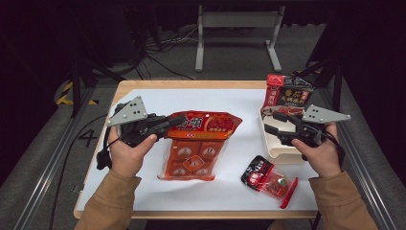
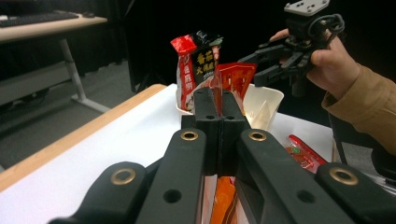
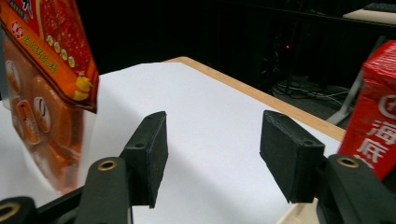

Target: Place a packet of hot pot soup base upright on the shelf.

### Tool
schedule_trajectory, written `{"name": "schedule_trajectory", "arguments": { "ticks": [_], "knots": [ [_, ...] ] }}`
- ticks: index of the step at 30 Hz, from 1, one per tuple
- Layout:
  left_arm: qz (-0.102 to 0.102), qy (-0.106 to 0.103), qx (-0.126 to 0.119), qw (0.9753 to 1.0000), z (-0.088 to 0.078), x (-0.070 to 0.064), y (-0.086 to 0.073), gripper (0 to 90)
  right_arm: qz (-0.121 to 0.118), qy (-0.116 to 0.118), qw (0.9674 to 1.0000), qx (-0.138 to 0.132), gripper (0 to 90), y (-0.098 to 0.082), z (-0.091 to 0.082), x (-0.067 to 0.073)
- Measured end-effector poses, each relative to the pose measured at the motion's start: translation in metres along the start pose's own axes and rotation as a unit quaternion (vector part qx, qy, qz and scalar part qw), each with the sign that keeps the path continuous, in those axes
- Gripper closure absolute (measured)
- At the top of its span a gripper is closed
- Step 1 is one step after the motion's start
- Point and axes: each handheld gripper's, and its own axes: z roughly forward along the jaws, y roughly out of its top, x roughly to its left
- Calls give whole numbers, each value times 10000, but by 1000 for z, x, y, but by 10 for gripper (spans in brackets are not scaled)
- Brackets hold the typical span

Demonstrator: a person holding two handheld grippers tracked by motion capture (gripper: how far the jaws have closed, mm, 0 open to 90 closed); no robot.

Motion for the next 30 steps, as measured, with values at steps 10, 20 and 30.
{"name": "schedule_trajectory", "arguments": {
  "ticks": [10,20,30],
  "knots": [
    [169,-3,-86,9998,7,-6,14,900,-73,357,9993,30,393,2,18,15],
    [281,-82,-108,9995,15,-6,32,900,-179,573,9982,-34,331,1,33,24],
    [411,-420,-227,9980,27,-21,49,900,-194,1059,9940,-166,270,1,41,34]
  ]
}}
